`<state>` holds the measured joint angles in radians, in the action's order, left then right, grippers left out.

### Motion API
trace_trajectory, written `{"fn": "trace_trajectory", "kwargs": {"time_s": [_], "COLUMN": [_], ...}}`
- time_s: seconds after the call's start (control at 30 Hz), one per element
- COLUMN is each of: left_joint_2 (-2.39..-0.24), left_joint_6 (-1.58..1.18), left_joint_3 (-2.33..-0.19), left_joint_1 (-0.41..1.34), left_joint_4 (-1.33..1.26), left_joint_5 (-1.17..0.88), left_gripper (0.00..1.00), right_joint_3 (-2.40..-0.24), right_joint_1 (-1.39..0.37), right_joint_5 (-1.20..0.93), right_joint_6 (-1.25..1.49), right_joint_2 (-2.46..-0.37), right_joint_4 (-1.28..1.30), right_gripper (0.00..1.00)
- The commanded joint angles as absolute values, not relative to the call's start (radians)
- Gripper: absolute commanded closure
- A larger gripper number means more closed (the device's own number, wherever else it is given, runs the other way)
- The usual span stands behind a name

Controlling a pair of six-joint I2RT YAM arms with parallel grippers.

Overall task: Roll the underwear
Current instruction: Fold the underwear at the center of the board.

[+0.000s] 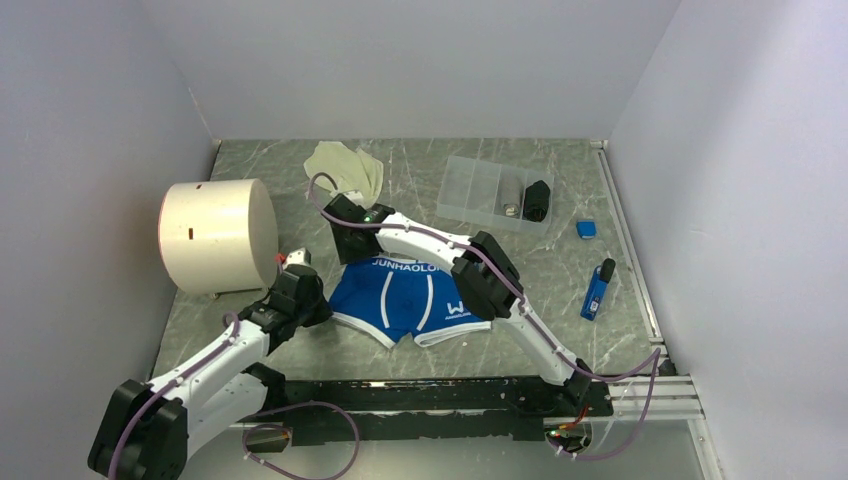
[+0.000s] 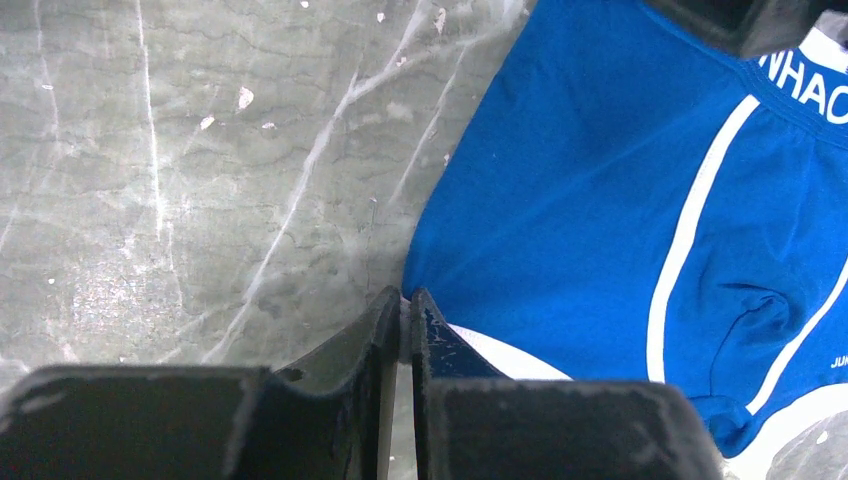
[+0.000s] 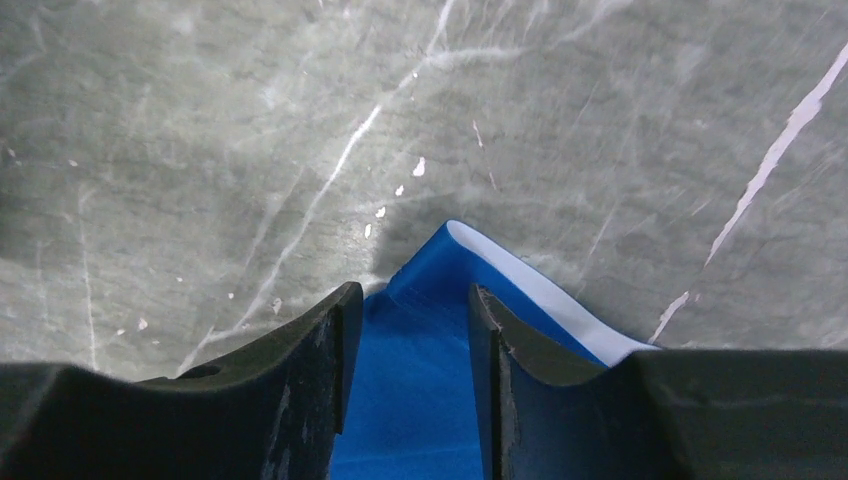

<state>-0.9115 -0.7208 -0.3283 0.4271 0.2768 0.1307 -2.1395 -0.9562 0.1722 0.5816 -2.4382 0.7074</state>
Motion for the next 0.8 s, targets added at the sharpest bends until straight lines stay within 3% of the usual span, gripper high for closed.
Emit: {"fn": "trace_trajectory", "kwargs": {"time_s": [0.0, 0.47, 0.63, 0.77], "left_joint_2": [-0.905, -0.924, -0.92, -0.926], "left_joint_6": [-0.708, -0.702, -0.712, -0.719], "left_joint_3": [-0.327, -0.326, -0.321, -0.313], "left_joint_1": [0.43, 0.429, 0.43, 0.43], "left_joint_4": [0.285, 0.27, 0.26, 0.239], "left_joint_5": [0.14, 0.132, 0.127, 0.118], "left_gripper": [0.86, 0.85, 0.83, 0.83], "right_joint_3": [-2.138, -2.197, -2.227, -2.265], "right_joint_1": [-0.954, -0.965, -0.983, -0.989], "right_joint_5": [0.164, 0.253, 0.262, 0.258], "right_joint_6": [0.64, 0.627, 0.61, 0.593], "right_joint_2": [-2.414, -2.54, -2.579, -2.598], "right_joint_4": [0.655, 0.714, 0.728, 0.733], "right_gripper": [0.54, 0.64, 0.73, 0.86]}}
